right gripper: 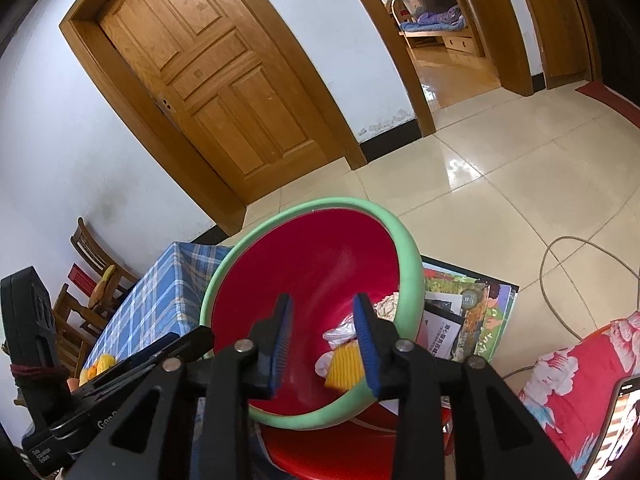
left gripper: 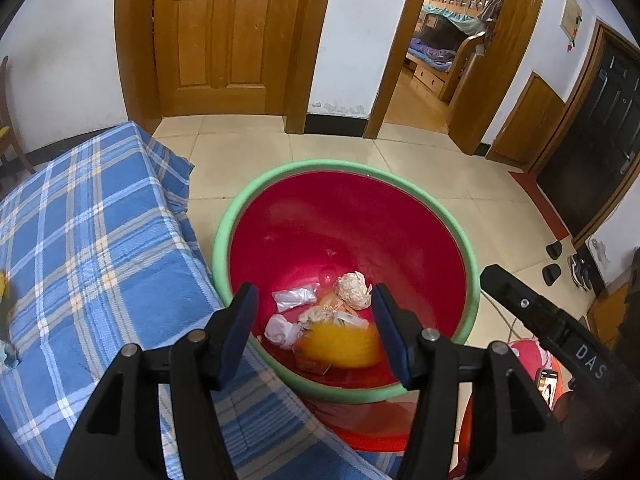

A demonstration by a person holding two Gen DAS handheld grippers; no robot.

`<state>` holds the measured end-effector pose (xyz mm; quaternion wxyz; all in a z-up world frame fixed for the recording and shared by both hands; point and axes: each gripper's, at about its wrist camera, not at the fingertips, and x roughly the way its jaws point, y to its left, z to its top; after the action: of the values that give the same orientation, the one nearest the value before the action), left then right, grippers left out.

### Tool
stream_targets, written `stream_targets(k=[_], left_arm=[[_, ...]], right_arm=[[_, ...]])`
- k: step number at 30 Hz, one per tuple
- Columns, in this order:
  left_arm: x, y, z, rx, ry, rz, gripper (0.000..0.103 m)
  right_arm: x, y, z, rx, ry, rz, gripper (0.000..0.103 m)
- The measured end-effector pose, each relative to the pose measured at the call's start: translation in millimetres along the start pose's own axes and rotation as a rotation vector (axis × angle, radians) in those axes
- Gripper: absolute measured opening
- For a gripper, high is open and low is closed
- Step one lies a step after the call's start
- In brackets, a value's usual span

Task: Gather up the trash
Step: 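Open both grippers to drop the orange box and foam net into the bin, then move both grippers back toward the table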

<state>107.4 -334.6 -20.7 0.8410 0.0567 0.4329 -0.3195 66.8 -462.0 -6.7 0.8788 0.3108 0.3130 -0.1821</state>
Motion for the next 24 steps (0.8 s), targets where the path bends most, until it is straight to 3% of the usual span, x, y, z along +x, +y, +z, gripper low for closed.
stream_targets(k=[24], left_arm=[[-80, 50, -21, -0.066, -0.108, 0.065, 0.059]], right_arm=[[-32, 50, -18, -0.055, -0.032, 0.102, 0.040]])
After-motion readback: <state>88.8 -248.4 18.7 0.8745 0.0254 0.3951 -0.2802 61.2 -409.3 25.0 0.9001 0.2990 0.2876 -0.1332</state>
